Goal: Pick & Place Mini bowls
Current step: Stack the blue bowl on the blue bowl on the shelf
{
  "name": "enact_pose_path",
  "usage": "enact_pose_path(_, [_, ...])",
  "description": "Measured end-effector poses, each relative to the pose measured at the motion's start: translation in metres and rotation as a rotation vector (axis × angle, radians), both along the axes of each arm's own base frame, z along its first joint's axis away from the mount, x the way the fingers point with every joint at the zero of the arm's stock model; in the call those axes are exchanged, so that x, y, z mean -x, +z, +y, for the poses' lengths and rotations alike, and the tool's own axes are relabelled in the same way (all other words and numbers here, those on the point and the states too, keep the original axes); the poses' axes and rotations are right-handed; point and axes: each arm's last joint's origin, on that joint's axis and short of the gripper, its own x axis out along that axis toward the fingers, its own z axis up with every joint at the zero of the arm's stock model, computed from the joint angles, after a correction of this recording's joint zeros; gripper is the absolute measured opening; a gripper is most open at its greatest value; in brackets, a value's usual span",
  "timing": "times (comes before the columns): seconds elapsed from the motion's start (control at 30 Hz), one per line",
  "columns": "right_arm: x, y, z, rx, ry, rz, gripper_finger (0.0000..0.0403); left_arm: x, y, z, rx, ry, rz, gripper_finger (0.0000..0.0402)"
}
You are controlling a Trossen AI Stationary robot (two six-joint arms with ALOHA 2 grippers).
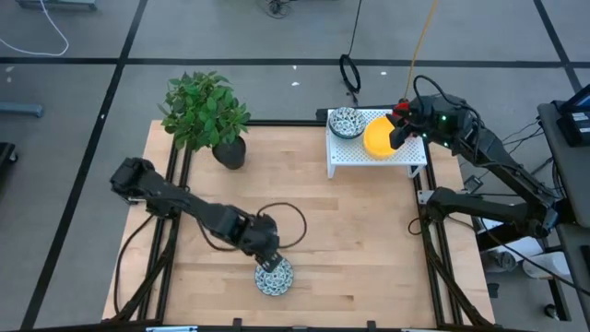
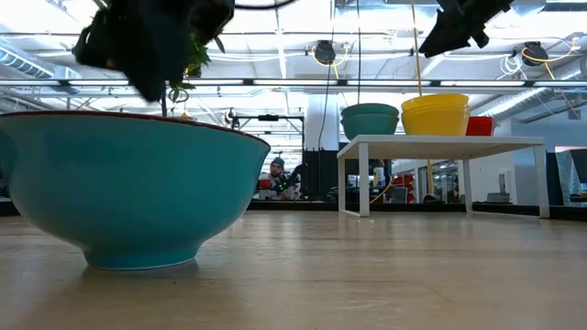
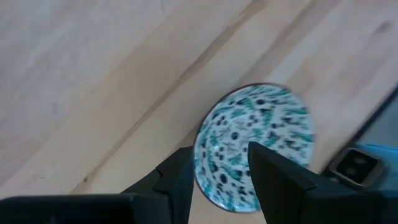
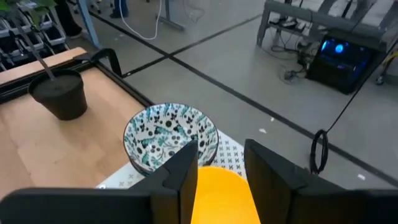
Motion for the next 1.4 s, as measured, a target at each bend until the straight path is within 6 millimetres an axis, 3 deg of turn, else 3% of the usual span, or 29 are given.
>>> enact_pose_path(0.43, [0.0,0.001,0.0,0.023,0.012,0.015,0.0115,-0.015,-0.06,-0.017,-0.003,-0.053,0.191,0.0152])
enact_pose_path(0.6, [0.0,0.001,0.0,0.042,0.023,0.036,0.0114,-0.017,-0.075,-0.02,0.021,-0.068,0.244,0.0146])
enact_pose_path(0.7, [0.0,0.001,0.0,0.05,0.028,0.044,0.0114,-0.018,-0.078,-0.02,0.013,-0.088,0.249,0.0112])
enact_pose_path(0.87, [0.0,0.001,0.0,0.052,0.028,0.046,0.0114,-0.022,-0.074,-0.015,0.035,-0.098,0.227,0.0018])
enact_pose_path(0.97, [0.0,0.0,0.0,0.051,0.028,0.046,0.0114,-0.026,-0.073,-0.009,0.038,-0.084,0.211,0.0022])
enact_pose_path(1.17, [0.0,0.0,0.0,0.032,0.018,0.027,0.0114,-0.043,-0.073,0.024,-0.005,0.007,0.126,0.0025])
enact_pose_path(1.4, [-0.002,0.0,0.0,-0.019,0.018,-0.021,0.0114,-0.06,-0.072,0.094,-0.096,0.145,0.072,0.0016])
